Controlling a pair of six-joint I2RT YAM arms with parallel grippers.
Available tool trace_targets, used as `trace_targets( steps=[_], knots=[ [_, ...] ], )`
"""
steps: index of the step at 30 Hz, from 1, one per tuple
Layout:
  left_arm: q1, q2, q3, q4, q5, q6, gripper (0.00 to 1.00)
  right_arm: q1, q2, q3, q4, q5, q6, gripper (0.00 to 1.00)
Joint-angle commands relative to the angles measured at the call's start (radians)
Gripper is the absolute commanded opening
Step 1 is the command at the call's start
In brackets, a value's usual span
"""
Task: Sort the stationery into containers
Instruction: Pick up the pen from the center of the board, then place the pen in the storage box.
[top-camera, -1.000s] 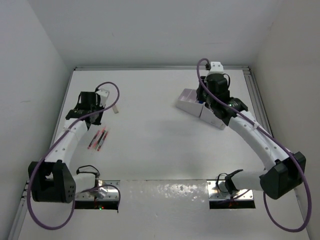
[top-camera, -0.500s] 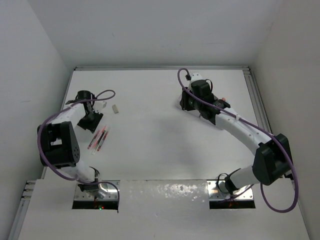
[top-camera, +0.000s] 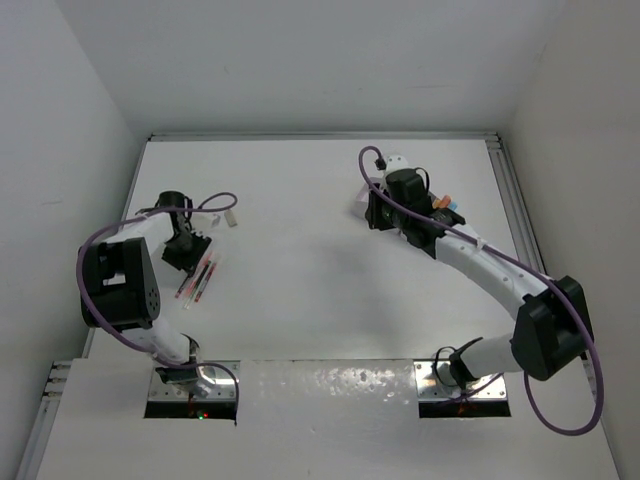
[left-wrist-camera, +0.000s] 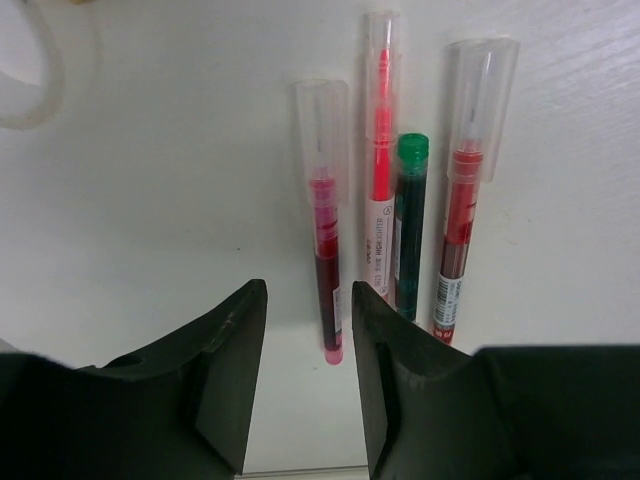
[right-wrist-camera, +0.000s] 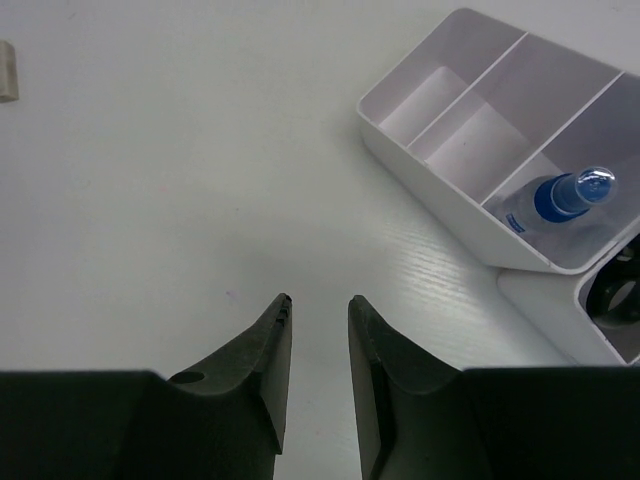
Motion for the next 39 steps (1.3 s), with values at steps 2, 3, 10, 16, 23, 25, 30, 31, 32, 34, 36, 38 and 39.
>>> trace_targets(
  steps=[2,3,10,16,23,25,30,31,32,34,36,38,39],
  knots=[
    [0.001,0.011,-0.047,0.064,-0.032,0.001,0.36,0.003,-0.057,-0.019,0.032,0.043,-0.003,0.29],
    [-0.001,0.032,-0.047,0.073,-0.051,-0.005,0.35,0.003,-0.062,-0.024,0.031,0.044,-0.002,0.29],
    [-0.013,0.082,-0.046,0.134,-0.086,-0.034,0.25,0.004,-0.088,-0.029,0.008,0.067,0.012,0.28],
    [-0.004,0.069,-0.037,0.125,-0.037,-0.035,0.01,0.017,-0.134,-0.05,0.011,0.107,0.043,0.28],
    [-0.005,-0.032,0.055,0.043,0.097,-0.006,0.0,0.058,-0.157,-0.032,-0.018,0.15,0.054,0.28],
    [-0.01,-0.052,0.132,-0.003,0.14,-0.017,0.0,0.058,-0.163,-0.024,-0.026,0.136,0.064,0.28],
    [-0.054,-0.084,0.386,-0.048,0.235,-0.09,0.0,0.04,-0.194,-0.03,-0.017,0.107,0.106,0.28],
    [-0.08,-0.083,0.425,-0.042,0.278,-0.113,0.0,0.021,-0.206,-0.039,-0.015,0.086,0.115,0.27],
    [-0.117,-0.073,0.497,-0.012,0.321,-0.159,0.0,0.002,-0.211,-0.052,-0.011,0.075,0.132,0.27],
    [-0.159,-0.061,0.566,0.038,0.357,-0.213,0.0,-0.015,-0.226,-0.068,-0.012,0.073,0.147,0.27],
    [-0.221,-0.029,0.64,0.169,0.395,-0.296,0.0,-0.025,-0.252,-0.091,-0.018,0.072,0.162,0.26],
    [-0.318,0.032,0.705,0.28,0.42,-0.357,0.0,-0.037,-0.29,-0.133,-0.029,0.079,0.169,0.26],
    [-0.387,0.063,0.73,0.382,0.42,-0.417,0.0,-0.04,-0.304,-0.15,-0.033,0.087,0.169,0.26]
  ],
)
